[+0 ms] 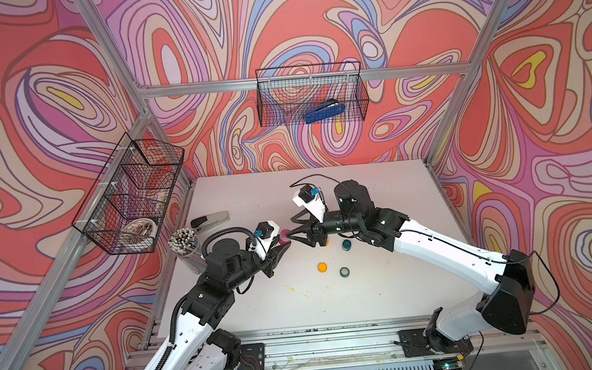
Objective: Close the paint jar lid
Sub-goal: Screw the lid onto the paint jar.
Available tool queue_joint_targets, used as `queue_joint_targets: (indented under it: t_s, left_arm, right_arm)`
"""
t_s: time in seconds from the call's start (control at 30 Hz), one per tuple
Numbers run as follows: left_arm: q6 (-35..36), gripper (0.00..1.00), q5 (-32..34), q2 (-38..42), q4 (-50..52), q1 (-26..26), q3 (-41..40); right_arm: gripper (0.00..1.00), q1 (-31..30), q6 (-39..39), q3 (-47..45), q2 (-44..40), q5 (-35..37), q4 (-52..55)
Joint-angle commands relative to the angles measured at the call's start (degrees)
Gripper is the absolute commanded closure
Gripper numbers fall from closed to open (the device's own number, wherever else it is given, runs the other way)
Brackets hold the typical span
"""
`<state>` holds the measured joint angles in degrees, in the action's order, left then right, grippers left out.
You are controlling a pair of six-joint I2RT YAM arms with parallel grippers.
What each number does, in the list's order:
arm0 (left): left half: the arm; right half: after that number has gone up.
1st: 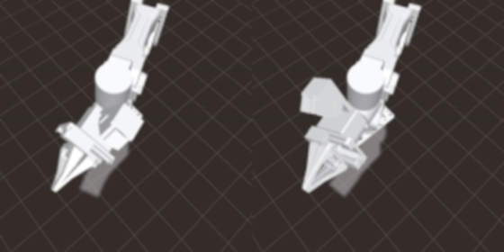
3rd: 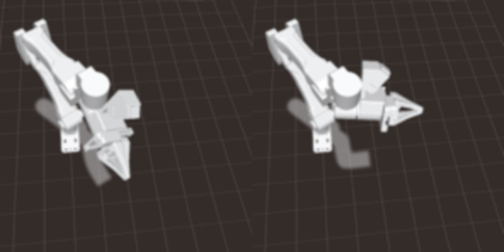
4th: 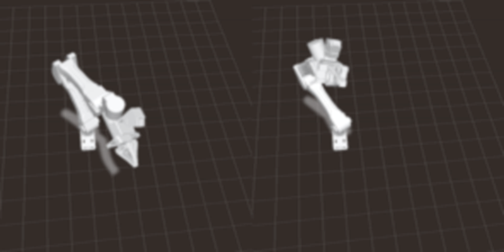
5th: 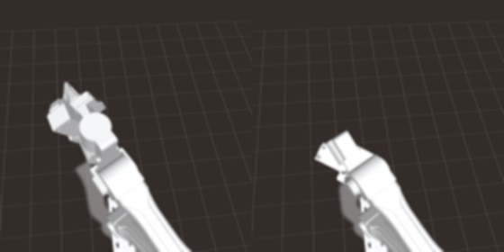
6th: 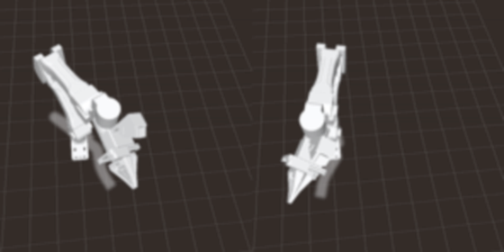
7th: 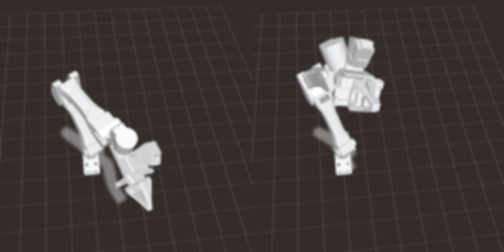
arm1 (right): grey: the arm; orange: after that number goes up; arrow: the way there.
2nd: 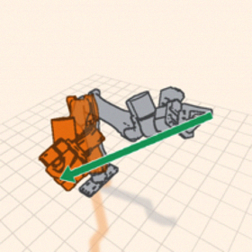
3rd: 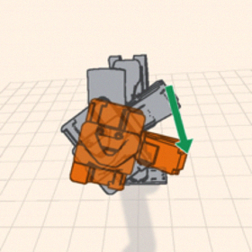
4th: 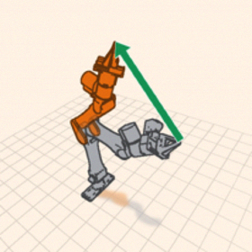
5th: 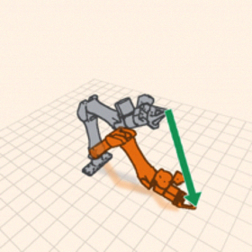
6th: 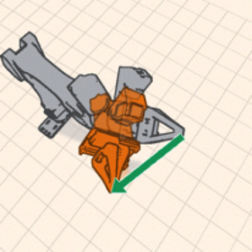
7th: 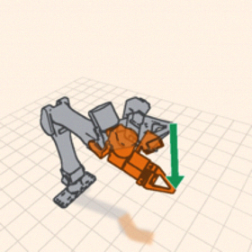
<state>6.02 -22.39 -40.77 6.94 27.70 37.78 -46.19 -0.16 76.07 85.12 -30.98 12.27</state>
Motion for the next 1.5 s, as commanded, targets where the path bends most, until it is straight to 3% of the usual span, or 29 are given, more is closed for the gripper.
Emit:
queue_joint_targets:
  t_s: [0.0,1.17,1.47]
  left_arm:
    - [0.62,0.72,-2.04,0.01,-0.3,-0.06,0.1]
    - [0.74,0.72,-0.95,-1.37,-1.78,0.0,0.98]
    - [1.13,0.73,4.72,-1.57,-4.57,-0.09,1.42]
  right_arm:
    - [0.42,-0.03,1.06,1.41,1.14,-2.47,0.48]
    - [0.62,-0.54,0.58,1.99,2.85,-3.4,2.49]
    - [0.63,-1.33,-3.47,1.48,3.83,-0.39,0.19]
